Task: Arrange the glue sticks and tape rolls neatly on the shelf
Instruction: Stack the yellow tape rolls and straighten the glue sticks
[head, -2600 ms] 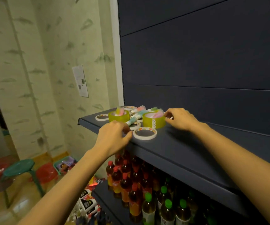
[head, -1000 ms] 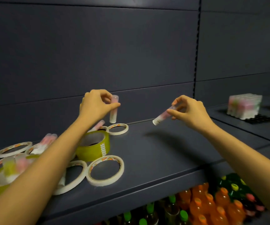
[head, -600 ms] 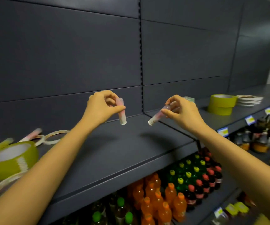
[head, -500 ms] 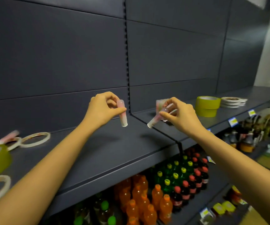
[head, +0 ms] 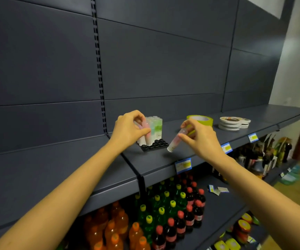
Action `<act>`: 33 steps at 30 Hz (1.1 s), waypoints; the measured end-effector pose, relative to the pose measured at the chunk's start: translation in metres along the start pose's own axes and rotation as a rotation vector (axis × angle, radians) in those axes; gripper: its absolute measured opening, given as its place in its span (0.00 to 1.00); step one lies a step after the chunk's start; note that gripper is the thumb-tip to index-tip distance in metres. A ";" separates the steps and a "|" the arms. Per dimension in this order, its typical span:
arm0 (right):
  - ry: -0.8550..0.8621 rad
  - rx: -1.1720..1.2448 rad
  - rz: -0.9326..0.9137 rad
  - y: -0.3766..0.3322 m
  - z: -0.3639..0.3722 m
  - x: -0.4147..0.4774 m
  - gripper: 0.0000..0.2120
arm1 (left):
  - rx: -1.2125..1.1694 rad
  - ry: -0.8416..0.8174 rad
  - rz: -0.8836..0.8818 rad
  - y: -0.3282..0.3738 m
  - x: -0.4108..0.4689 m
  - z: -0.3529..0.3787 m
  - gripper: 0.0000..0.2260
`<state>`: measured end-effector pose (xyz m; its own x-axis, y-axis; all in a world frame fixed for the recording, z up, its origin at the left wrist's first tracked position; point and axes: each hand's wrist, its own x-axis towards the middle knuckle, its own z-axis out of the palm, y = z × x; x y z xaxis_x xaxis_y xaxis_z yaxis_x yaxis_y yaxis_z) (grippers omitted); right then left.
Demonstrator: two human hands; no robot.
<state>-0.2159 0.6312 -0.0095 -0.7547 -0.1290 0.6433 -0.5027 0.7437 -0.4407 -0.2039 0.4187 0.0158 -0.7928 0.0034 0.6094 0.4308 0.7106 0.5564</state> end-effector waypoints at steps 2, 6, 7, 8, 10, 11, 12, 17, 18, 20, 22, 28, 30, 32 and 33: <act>0.006 -0.004 -0.010 0.015 0.000 0.008 0.10 | 0.024 0.018 0.019 -0.001 0.012 0.015 0.10; 0.004 0.020 -0.012 0.040 0.004 0.028 0.10 | 0.094 0.014 0.026 -0.010 0.033 0.044 0.09; -0.002 0.036 -0.011 0.045 0.007 0.033 0.10 | 0.115 0.017 0.026 -0.014 0.038 0.051 0.09; -0.010 0.059 -0.010 0.050 0.011 0.039 0.10 | 0.142 0.021 0.026 -0.018 0.043 0.057 0.09; -0.028 0.107 -0.022 0.056 0.018 0.050 0.09 | 0.199 0.033 0.017 -0.024 0.052 0.067 0.10; -0.041 0.111 -0.039 0.059 0.022 0.057 0.09 | 0.224 0.041 0.013 -0.026 0.056 0.070 0.10; -0.058 0.101 -0.059 0.061 0.026 0.063 0.09 | 0.242 0.045 0.009 -0.029 0.059 0.073 0.10; -0.084 0.109 -0.165 0.071 0.039 0.089 0.10 | 0.353 0.035 0.050 -0.040 0.074 0.081 0.10; -0.087 0.120 -0.180 0.072 0.041 0.093 0.09 | 0.419 0.035 0.088 -0.039 0.076 0.084 0.10; -0.105 0.144 -0.206 0.075 0.044 0.098 0.09 | 0.583 0.034 0.165 -0.036 0.079 0.088 0.10; -0.124 0.156 -0.224 0.077 0.046 0.104 0.09 | 0.736 0.026 0.226 -0.033 0.083 0.093 0.12; -0.159 0.170 -0.280 0.082 0.055 0.118 0.09 | 0.929 -0.024 0.296 -0.036 0.090 0.099 0.16; -0.186 0.176 -0.303 0.084 0.061 0.120 0.09 | 0.913 -0.023 0.280 -0.038 0.088 0.104 0.16; -0.204 0.185 -0.324 0.086 0.066 0.123 0.10 | 0.869 -0.005 0.252 -0.037 0.088 0.104 0.16; -0.213 0.181 -0.334 0.086 0.069 0.124 0.10 | 0.853 -0.008 0.230 -0.037 0.087 0.102 0.17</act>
<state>-0.3818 0.6344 -0.0105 -0.5984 -0.4899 0.6340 -0.7858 0.5134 -0.3449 -0.3326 0.4647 -0.0090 -0.7306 0.2134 0.6486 0.1141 0.9747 -0.1922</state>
